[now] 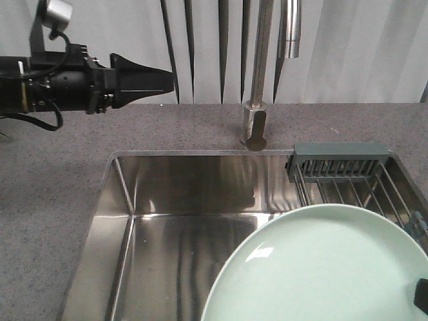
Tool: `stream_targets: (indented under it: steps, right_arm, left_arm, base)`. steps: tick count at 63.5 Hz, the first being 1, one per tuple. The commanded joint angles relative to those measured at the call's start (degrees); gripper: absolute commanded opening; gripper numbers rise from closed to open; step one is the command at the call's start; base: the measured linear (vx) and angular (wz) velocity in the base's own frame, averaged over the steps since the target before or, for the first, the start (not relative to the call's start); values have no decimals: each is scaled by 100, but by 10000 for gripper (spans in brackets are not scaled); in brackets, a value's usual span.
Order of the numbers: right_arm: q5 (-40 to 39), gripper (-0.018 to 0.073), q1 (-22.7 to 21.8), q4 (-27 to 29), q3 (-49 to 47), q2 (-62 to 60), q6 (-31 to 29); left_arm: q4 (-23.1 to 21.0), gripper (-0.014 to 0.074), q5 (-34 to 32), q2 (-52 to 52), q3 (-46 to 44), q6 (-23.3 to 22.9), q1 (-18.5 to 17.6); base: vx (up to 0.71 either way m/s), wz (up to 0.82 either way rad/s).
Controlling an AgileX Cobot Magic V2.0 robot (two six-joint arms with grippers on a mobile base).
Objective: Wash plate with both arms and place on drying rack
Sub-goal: 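Extend the left arm over the sink toward the faucet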
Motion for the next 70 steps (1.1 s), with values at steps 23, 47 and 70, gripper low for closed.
stream_targets:
  steps: [23,47,70]
  right_arm:
    - [-384,-1,-18,162,-131,61,-20]
    - [-384,-1,-18,162,-131,61,-20]
    - [-384,-1,-18,162,-131,61,-20]
  left_arm:
    - [-2242,552,-432,1608,-1369,652,-616]
    - [-2237,551,-372,3068,-3215,253,-1079]
    - [-2226,551,277,3655,-3762,264,-1327]
  base:
    - [0,0]
    - [0,0]
    - [0,0]
